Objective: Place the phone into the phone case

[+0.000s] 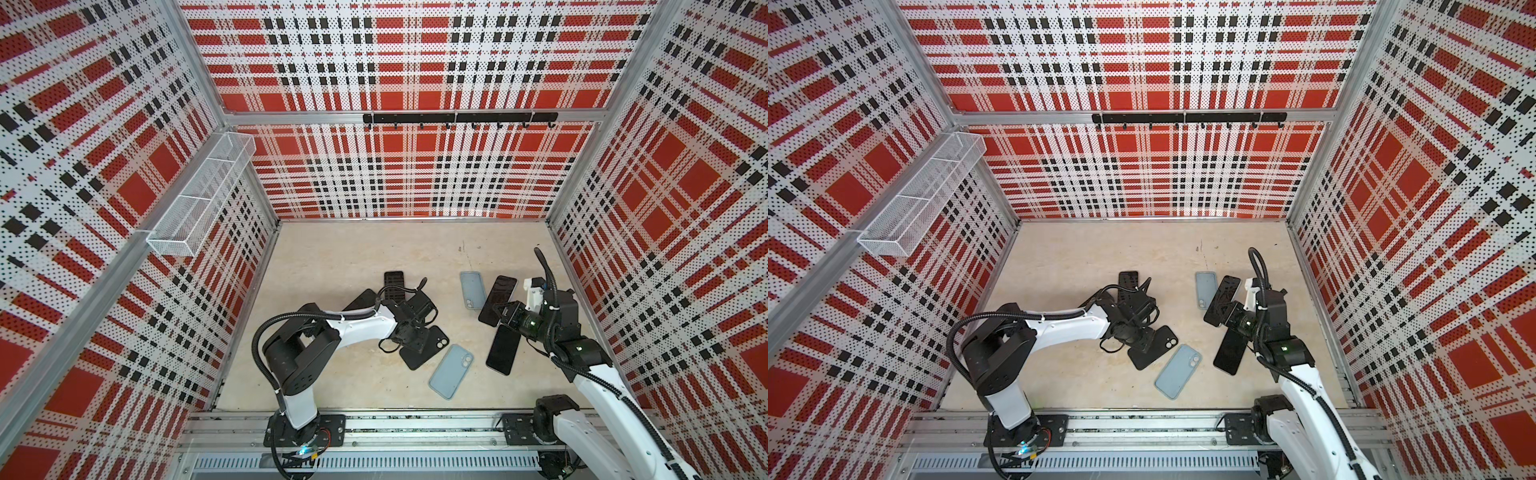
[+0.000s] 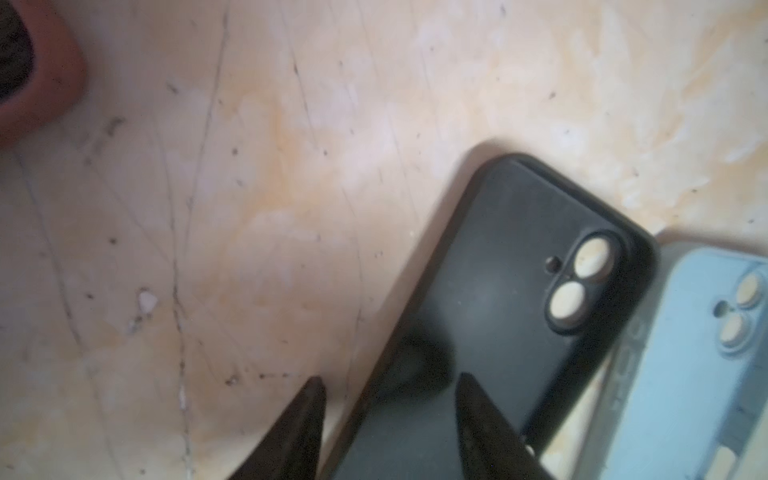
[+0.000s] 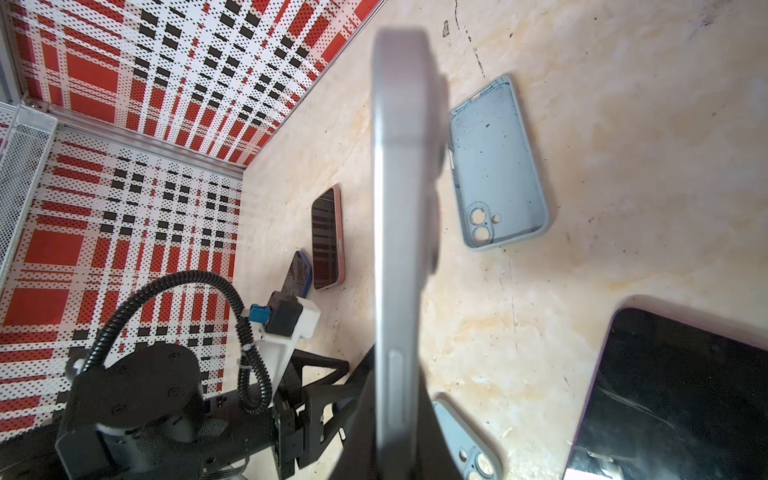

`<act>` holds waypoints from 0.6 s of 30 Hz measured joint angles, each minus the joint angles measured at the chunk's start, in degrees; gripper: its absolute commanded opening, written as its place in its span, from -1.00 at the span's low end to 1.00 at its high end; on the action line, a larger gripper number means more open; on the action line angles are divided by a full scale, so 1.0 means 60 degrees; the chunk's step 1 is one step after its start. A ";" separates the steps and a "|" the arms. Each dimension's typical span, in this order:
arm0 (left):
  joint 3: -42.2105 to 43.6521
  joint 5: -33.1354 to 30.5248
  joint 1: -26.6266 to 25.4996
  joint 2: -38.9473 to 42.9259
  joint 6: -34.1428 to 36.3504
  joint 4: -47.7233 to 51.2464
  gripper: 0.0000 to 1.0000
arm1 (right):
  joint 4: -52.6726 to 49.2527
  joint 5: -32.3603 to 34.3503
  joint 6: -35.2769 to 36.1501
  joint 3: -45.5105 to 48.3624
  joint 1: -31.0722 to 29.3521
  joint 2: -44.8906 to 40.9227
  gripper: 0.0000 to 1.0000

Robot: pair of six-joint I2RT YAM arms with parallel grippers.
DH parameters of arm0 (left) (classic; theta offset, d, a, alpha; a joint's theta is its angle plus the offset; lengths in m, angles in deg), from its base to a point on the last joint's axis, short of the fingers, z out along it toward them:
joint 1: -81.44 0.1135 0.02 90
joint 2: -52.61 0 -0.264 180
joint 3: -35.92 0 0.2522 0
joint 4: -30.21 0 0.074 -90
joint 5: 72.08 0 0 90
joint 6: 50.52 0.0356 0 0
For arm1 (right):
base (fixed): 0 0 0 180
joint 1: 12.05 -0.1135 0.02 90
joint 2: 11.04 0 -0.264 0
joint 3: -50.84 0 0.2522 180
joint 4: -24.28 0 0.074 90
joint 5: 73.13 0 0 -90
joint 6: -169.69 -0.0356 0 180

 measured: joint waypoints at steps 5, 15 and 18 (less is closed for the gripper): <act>-0.0025 -0.0004 0.0200 -0.0120 -0.0007 -0.0324 -0.47 | -0.0025 0.0007 0.0004 0.0000 0.0000 -0.0270 -1.00; -0.0018 -0.0510 0.0313 -0.0076 -0.0616 -0.0226 -0.90 | 0.0091 -0.0033 -0.0036 0.0044 0.0000 0.0004 -1.00; -0.0015 -0.0659 0.0437 0.0047 -0.1078 -0.0091 -0.96 | 0.0164 -0.0069 -0.0040 0.0058 0.0000 0.0091 -1.00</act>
